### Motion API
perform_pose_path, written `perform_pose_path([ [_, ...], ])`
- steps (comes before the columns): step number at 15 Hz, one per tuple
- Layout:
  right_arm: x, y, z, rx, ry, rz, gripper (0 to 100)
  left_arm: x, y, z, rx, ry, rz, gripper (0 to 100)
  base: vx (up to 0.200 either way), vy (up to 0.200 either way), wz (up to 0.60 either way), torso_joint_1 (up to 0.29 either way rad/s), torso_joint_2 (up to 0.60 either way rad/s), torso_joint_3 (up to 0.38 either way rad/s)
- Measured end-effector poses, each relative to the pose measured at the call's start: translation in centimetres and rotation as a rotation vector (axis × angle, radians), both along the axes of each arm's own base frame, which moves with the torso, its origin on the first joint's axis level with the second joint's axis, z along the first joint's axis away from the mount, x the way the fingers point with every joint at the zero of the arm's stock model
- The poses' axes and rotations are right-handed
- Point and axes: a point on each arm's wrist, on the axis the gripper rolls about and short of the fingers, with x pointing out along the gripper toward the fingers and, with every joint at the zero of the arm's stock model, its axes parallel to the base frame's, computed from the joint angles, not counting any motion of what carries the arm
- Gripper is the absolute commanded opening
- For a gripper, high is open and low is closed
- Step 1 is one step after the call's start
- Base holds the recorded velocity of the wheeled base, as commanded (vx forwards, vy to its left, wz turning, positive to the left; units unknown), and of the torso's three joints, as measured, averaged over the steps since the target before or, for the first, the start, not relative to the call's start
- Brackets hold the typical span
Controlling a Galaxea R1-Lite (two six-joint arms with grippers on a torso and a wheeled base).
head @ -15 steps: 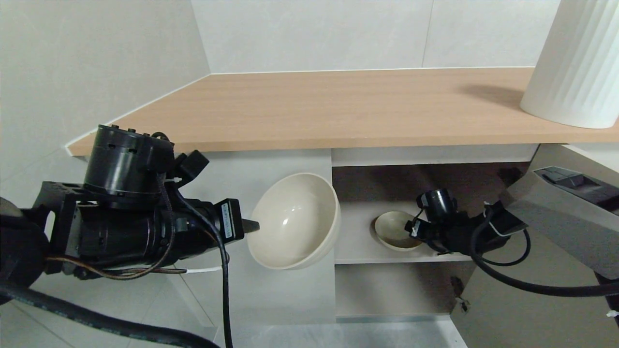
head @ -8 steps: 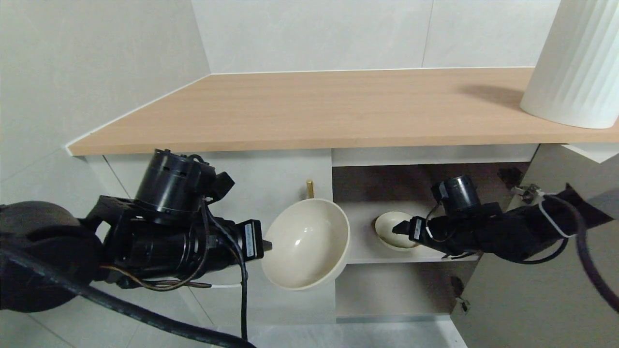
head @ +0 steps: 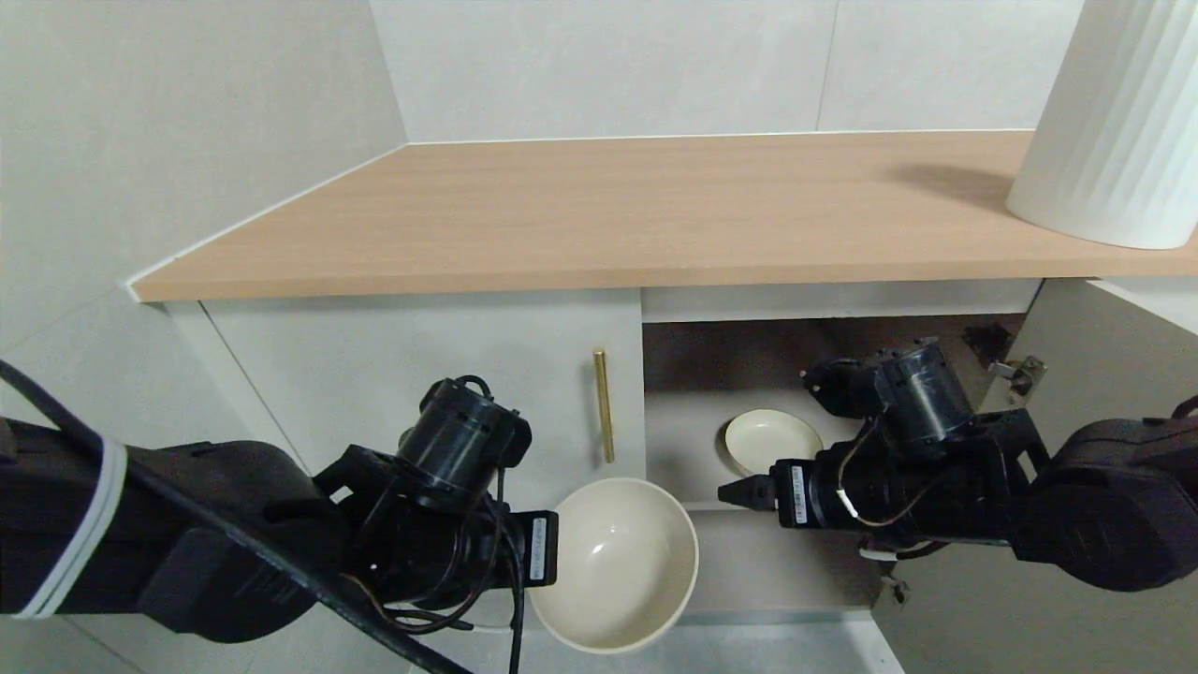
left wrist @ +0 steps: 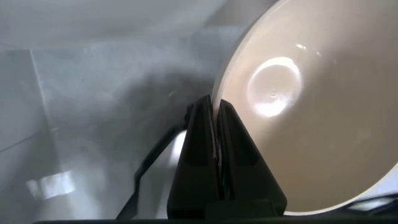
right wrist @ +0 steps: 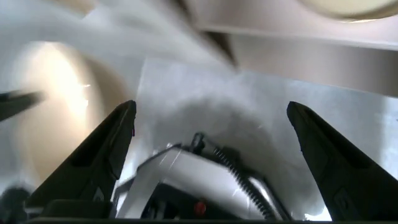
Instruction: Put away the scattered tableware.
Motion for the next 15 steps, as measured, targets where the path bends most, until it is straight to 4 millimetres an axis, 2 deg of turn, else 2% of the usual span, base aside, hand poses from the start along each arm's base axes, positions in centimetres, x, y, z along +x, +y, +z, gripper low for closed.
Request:
perform_pose_path([
  [7, -2.6, 1.4, -1.0, -0.064, 0.003, 0.131, 100, -0.2, -1.0, -1.2, 0.028, 0.027, -0.032, 0, 0.0, 0.0, 0.0, 0.0, 0.0, 0.0],
  [15, -2.0, 2.7, -3.2, -0.106, 0.021, 0.132, 100, -0.5, -1.4, -1.3, 0.032, 0.03, -0.049, 0, 0.0, 0.0, 0.0, 0.0, 0.0, 0.0],
])
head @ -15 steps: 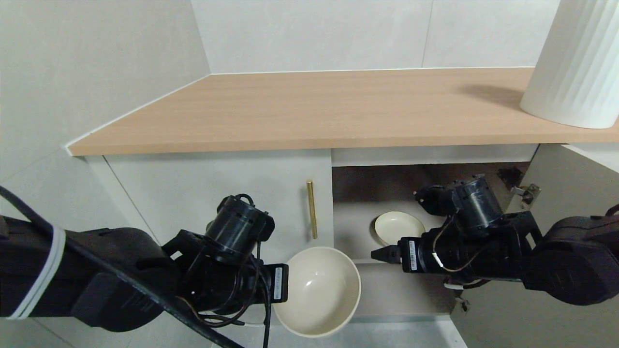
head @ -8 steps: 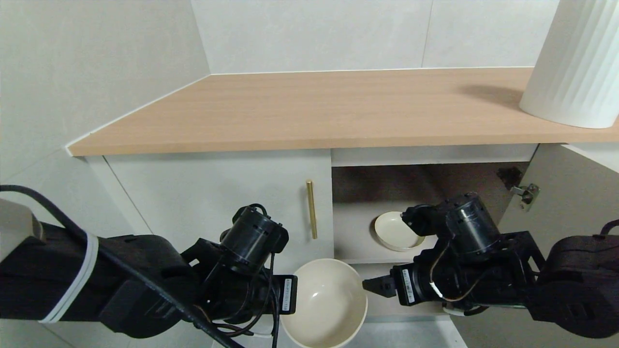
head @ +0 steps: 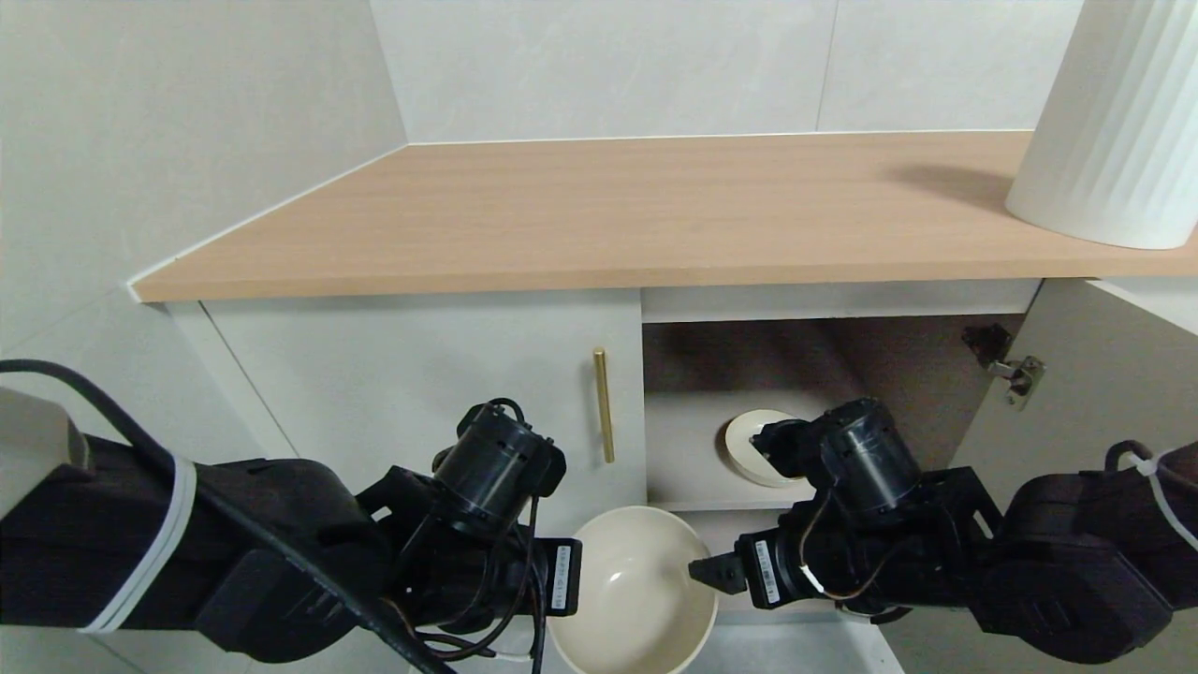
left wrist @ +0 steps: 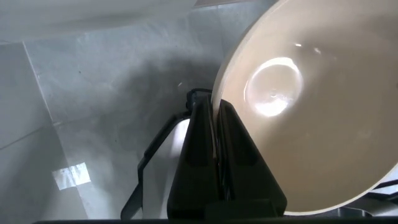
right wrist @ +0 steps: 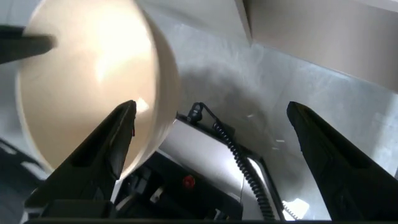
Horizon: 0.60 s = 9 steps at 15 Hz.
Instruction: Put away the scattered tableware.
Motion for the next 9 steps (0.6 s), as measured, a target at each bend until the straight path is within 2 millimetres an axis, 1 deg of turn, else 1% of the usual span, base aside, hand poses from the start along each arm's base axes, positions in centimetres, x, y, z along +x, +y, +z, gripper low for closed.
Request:
perform_pose_path([
  [1, 0.11, 0.11, -0.14, 0.002, -0.003, -0.002, 0, -0.01, 0.0, -0.01, 0.001, 0.0, 0.0, 0, 0.0, 0.0, 0.0, 0.0, 0.0, 0.0],
  [9, 0.24, 0.13, -0.59, -0.003, 0.007, -0.003, 0, 0.04, -0.1, -0.05, -0.004, 0.0, -0.003, 0, 0.0, 0.0, 0.0, 0.0, 0.0, 0.0],
])
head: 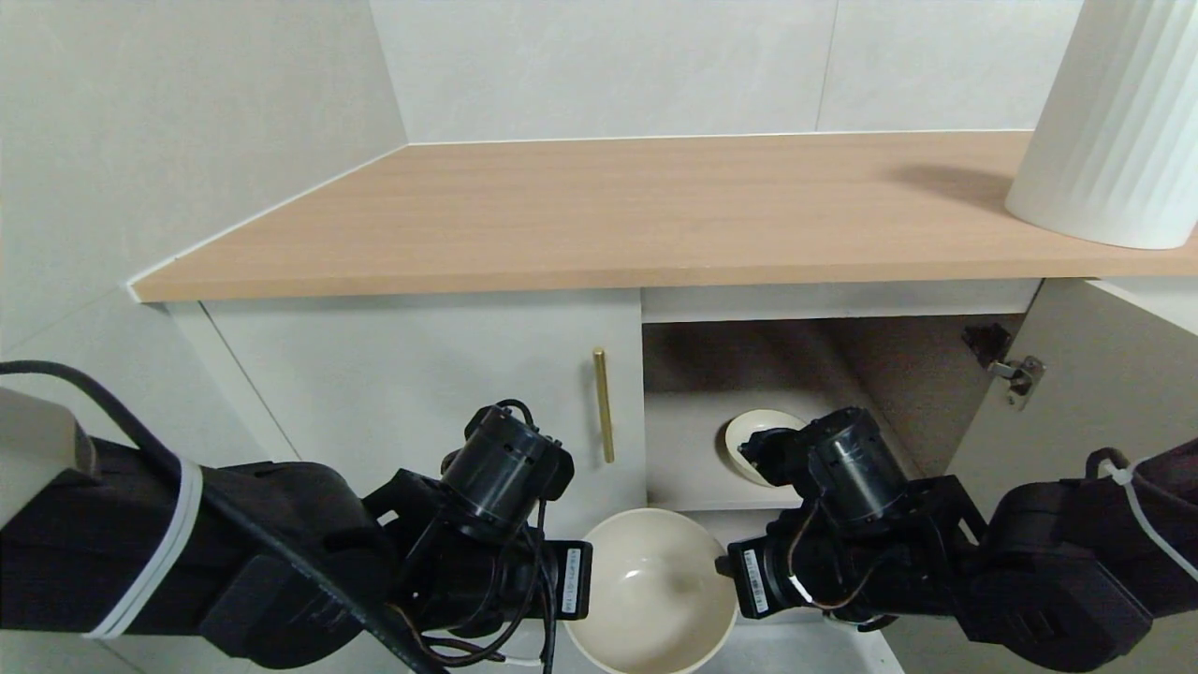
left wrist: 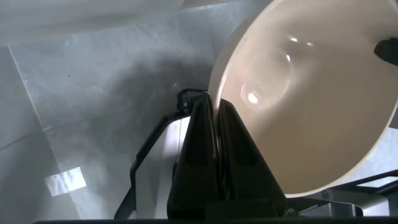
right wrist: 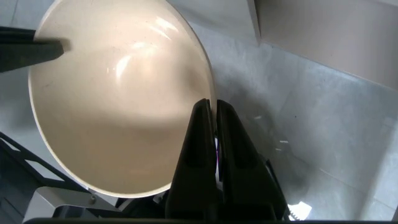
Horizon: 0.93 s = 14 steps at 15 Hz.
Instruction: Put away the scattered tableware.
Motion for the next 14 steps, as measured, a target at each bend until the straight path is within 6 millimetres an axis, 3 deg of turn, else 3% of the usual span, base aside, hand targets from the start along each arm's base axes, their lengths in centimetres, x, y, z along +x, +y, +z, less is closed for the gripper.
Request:
perform_pose_path([
  [9, 0.02, -0.05, -0.02, -0.005, 0.0, -0.003, 0, 0.0, 0.04, 0.04, 0.004, -0.001, 0.004, 0, 0.0, 0.0, 0.0, 0.0, 0.0, 0.0],
  [10, 0.02, -0.05, -0.02, -0.005, 0.0, -0.003, 0, 0.0, 0.04, 0.03, 0.005, -0.001, 0.004, 100, 0.0, 0.0, 0.0, 0.0, 0.0, 0.0],
  [14, 0.02, -0.18, -0.11, -0.016, 0.002, -0.011, 0, 0.05, 0.09, 0.07, 0.014, -0.001, 0.012, 100, 0.0, 0.0, 0.0, 0.0, 0.0, 0.0],
])
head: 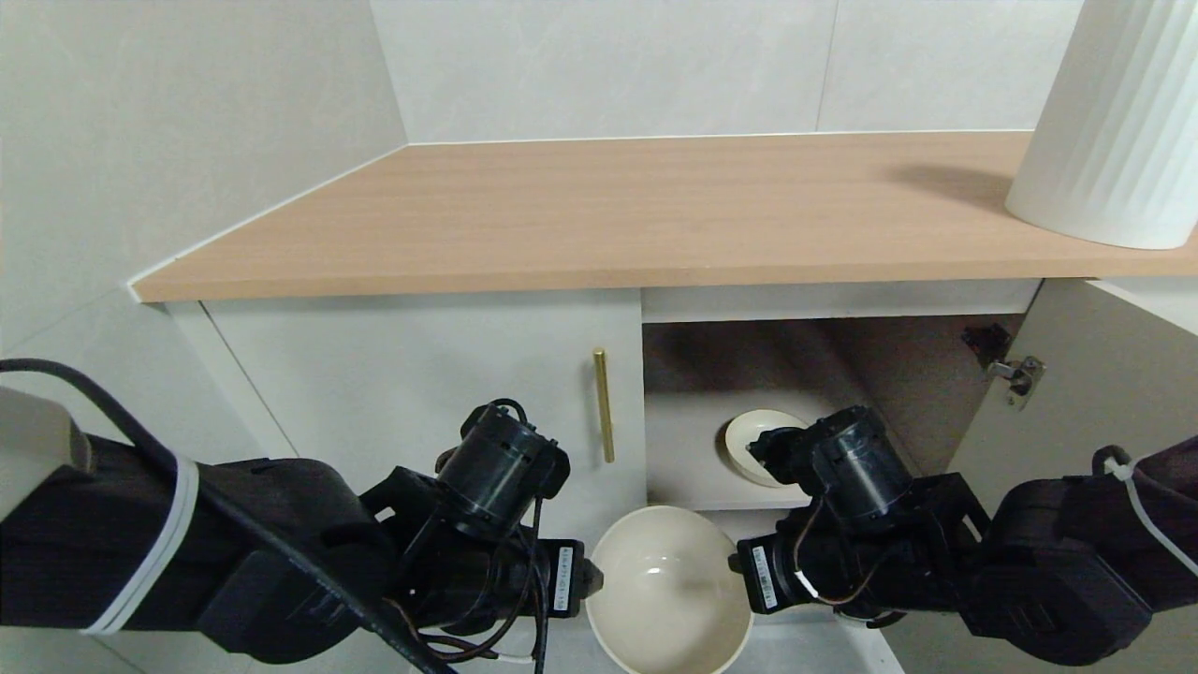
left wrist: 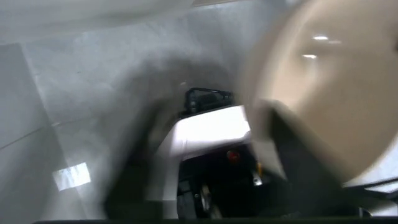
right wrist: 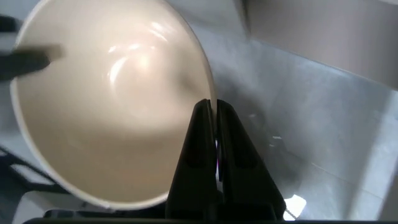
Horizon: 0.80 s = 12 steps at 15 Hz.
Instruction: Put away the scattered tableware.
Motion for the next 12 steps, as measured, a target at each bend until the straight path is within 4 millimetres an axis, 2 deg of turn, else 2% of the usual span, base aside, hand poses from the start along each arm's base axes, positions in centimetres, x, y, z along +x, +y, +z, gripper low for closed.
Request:
perform_pose_path([
  [7, 0.0, -0.1, -0.2, -0.028, -0.01, 0.007, 0, 0.0, -0.1, 0.1, -0.012, -0.005, -0.005, 100, 0.0, 0.0, 0.0, 0.0, 0.0, 0.0],
  [12, 0.9, -0.9, -1.9, -0.145, 0.01, -0.049, 0, 0.1, -0.1, 0.3, -0.017, -0.011, -0.005, 100, 0.0, 0.0, 0.0, 0.0, 0.0, 0.0],
])
